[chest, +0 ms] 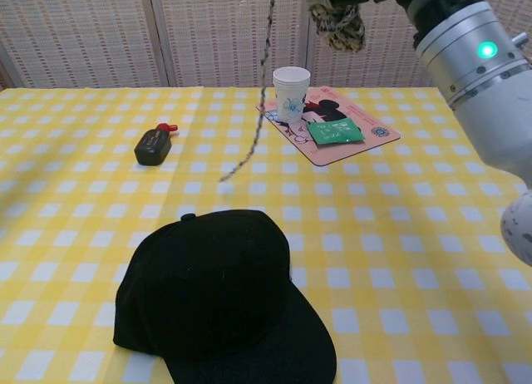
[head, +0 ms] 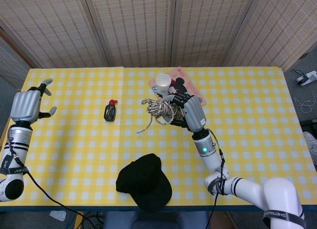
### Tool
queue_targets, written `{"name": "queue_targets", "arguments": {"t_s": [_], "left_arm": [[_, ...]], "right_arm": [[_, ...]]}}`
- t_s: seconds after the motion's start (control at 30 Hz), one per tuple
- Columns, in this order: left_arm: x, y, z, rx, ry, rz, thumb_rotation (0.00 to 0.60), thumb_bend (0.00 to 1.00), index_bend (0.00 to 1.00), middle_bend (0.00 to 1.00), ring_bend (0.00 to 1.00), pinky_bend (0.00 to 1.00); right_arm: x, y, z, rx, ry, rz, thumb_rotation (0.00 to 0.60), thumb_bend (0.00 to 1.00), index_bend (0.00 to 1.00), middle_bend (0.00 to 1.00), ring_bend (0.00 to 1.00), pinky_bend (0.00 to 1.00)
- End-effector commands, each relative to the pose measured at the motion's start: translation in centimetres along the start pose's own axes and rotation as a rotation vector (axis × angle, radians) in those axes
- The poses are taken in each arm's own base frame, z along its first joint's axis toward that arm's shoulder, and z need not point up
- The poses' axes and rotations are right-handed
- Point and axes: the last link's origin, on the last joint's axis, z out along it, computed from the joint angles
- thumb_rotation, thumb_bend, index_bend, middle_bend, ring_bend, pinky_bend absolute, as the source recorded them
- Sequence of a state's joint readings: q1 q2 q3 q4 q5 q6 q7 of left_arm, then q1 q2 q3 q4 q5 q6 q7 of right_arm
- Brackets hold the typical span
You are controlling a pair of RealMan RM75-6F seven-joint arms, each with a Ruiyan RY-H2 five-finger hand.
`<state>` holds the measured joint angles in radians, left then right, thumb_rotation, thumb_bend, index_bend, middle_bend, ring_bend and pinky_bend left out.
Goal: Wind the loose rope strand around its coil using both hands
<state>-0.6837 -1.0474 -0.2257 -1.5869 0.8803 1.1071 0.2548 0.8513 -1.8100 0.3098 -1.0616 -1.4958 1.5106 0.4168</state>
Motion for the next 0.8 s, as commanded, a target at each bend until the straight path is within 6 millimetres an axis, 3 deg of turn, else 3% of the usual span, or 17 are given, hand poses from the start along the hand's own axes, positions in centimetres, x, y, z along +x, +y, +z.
{"name": "queue_targets", "arguments": {"t_s": [0.03,0.5,0.8], "left_arm": [[-0.1,-1.0,-0.5,0.013,0.017,0.04,0.6,0.28,0.18,0.37,0.32,0.47],[-1.3,-4.3,-3.4,0.066,0.049,0.135,0.6,0.28,0.22,0.36,0.29,0.4],[-2.4,-6.6,-7.1,0.096,0.035,0.133,0.6,0.28,0.24,0.36,0.29,0.38]], "right_arm": [[0.8,0.5,-0.7,-0.01,-0.017,-0.026,0.6,0.54,0.87,0.63,0.54,0.63],[4.7,2.2,-3.4,-0.077,-0.044,-0.092,0.6,0.56,0.88,0.64,0.54,0.63],[8.4,3.4,-5.9,-0.134,-0.057,-0.14,0.6,0.56,0.88,0.64,0.54,0.63]]}}
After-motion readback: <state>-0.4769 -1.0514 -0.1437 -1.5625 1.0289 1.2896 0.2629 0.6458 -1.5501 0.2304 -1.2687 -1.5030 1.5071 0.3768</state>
